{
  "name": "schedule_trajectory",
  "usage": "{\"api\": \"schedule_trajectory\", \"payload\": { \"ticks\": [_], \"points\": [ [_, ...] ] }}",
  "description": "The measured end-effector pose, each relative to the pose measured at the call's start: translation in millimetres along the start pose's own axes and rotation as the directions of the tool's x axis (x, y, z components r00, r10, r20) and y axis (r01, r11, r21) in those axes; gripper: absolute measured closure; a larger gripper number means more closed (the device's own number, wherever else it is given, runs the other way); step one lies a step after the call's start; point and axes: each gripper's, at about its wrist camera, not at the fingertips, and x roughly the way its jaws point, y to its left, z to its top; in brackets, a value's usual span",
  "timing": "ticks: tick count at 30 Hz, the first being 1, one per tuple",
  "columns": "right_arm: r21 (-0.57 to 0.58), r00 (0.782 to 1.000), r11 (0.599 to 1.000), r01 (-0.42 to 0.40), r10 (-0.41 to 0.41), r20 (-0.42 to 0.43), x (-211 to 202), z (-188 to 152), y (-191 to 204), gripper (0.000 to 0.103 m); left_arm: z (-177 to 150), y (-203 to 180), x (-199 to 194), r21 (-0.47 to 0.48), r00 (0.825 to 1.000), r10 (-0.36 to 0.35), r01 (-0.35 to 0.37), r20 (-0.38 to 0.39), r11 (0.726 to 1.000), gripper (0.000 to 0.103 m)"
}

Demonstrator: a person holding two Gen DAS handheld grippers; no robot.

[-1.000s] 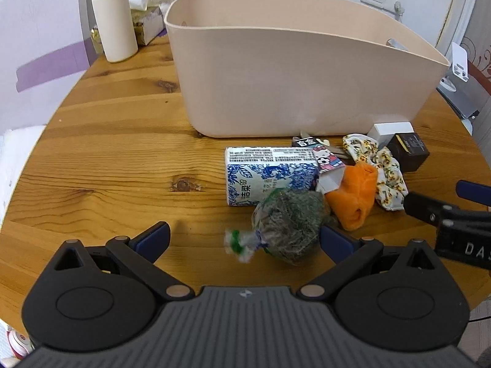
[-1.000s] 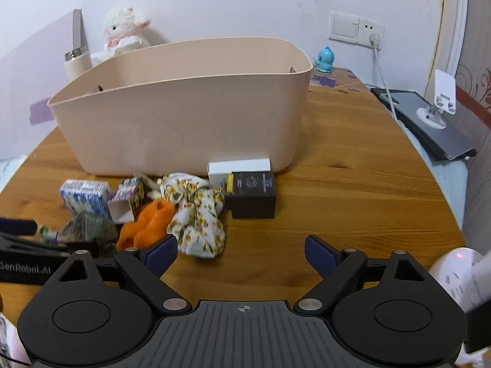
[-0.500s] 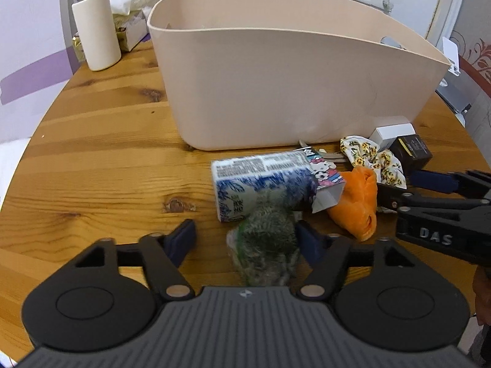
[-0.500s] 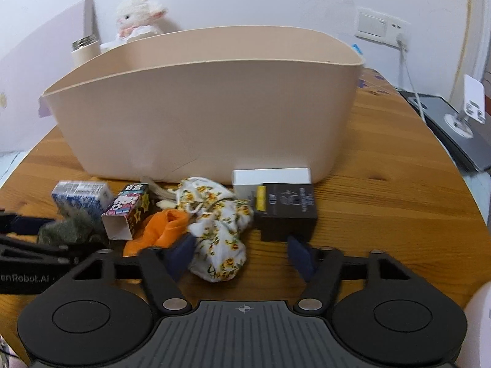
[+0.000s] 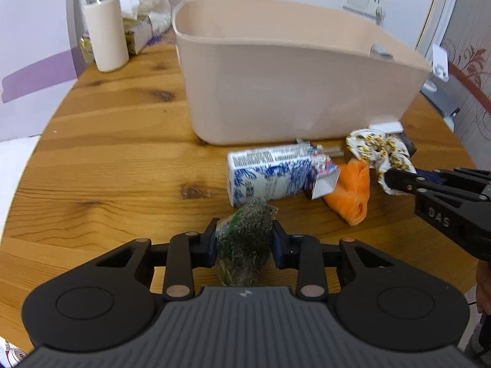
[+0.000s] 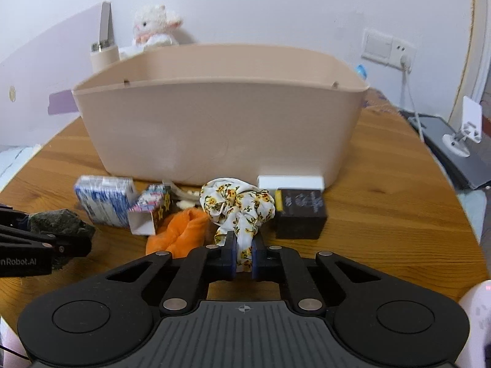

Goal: Organize objects
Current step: 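Carry both items over the basket and open both tools to drop them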

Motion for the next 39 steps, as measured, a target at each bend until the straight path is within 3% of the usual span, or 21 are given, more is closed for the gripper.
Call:
{"api": "schedule_trajectory", "payload": {
  "ticks": [6,12,16,20,24,28,30,33,39],
  "points": [
    [0.001,0.994,0.999,0.038,-0.038,0.103,-38.2,17.0,-4.4,0.095,15.4,5.9,-30.3,-0.017,0.995,-0.011,0.013,0.102,1.000,0.067],
    [0.008,0.977,0.998,0.066,-0.067,0.204,-61.4,40.5,-12.6,0.095,42.4,4.6,-54.9,-0.015,0.976,-0.005,0.008,0.216,1.000,0.067],
    [0.020,0.962,0.996,0.088,-0.090,0.259,-63.6,60.7,-17.2,0.095,67.1,-0.4,-64.9,-0.010,0.959,0.008,-0.005,0.285,1.000,0.067],
    [0.038,0.954,0.996,0.077,-0.085,0.289,-54.3,80.7,-21.9,0.095,97.8,-3.2,-58.1,-0.030,0.954,-0.011,0.021,0.298,0.999,0.067],
    [0.058,0.959,0.998,0.028,-0.043,0.280,-35.3,97.8,-27.7,0.095,124.9,-21.7,-44.2,0.000,0.936,0.069,-0.074,0.346,0.997,0.067],
    [0.048,0.968,0.999,0.024,-0.036,0.249,-12.8,110.8,-27.4,0.095,148.2,-34.6,-11.2,0.015,0.955,0.069,-0.076,0.290,0.997,0.068],
    [0.040,0.974,0.999,0.026,-0.034,0.224,-0.8,114.0,-25.6,0.095,153.9,-39.8,9.1,0.026,0.959,0.100,-0.111,0.265,0.994,0.067],
    [0.038,0.984,0.999,0.020,-0.027,0.179,17.6,113.8,-22.9,0.095,154.3,-43.3,37.8,0.015,0.962,0.156,-0.163,0.223,0.986,0.067],
    [0.031,0.994,0.999,0.015,-0.018,0.105,41.1,104.4,-21.1,0.092,149.5,-35.2,69.1,0.020,0.976,0.167,-0.171,0.141,0.985,0.065]
  ]
}}
